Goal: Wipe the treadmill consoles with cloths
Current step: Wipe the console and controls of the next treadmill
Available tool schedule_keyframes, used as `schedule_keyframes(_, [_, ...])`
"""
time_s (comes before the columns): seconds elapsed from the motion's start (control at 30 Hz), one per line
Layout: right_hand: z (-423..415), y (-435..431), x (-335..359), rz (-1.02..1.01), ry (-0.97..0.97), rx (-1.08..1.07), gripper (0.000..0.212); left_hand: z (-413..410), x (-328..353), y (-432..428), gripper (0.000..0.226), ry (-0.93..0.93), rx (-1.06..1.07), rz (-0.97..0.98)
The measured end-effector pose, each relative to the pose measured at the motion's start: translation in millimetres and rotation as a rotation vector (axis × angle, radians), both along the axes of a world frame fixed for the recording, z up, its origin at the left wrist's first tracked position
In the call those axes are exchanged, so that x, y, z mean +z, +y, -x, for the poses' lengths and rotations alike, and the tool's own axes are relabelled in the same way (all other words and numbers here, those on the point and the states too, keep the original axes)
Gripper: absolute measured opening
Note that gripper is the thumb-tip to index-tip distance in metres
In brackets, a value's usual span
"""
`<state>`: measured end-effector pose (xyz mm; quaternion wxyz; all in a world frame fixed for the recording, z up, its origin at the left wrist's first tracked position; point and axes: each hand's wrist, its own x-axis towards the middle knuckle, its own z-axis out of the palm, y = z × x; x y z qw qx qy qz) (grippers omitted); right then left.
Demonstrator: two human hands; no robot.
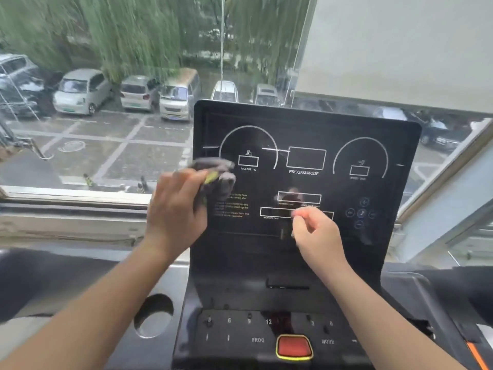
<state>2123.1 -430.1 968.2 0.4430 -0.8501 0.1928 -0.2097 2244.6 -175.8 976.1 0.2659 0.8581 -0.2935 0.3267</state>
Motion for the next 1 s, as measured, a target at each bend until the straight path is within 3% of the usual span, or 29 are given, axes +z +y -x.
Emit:
schedule_keyframes(0.1, [-28,-7,28,0.271,-0.208,-0.022,0.018,-30,38,-31,0.045,-0.013,0.040,0.069])
schedule_keyframes(0.2, [-59,-22,62,0.614,-0.387,-0.006,0.028,-44,21,-51,0.052,-0.028,0.035,0.065])
schedule_keyframes(0.37, [-96,-35,112,0.880,-0.145,0.042,0.049,-13,-53,-40,0.044,-0.097,-0.015,-0.054])
schedule_keyframes(0.5, [-114,-45,117,0.906,-0.017,0.040,0.058,22,-92,-25,0.042,-0.080,-0.035,-0.219])
schedule_keyframes(0.6, [-117,-50,110,0.914,-0.067,0.032,0.056,8,-67,-20,0.038,-0.153,-0.075,-0.310])
schedule_keyframes(0.7, [-118,-51,107,0.917,-0.104,0.031,0.054,-20,-17,-38,0.041,-0.169,0.038,-0.208])
schedule_keyframes(0.87, [-123,-65,108,0.847,-0.105,0.025,0.048,-31,27,-99,0.051,-0.008,0.259,0.163])
schedule_keyframes(0.93, [-124,-70,107,0.828,-0.092,0.029,0.049,-12,5,-118,0.051,-0.037,0.235,0.151])
schedule_keyframes(1.0, [-124,-72,105,0.823,-0.082,0.035,0.052,13,-32,-122,0.048,-0.121,0.070,-0.029])
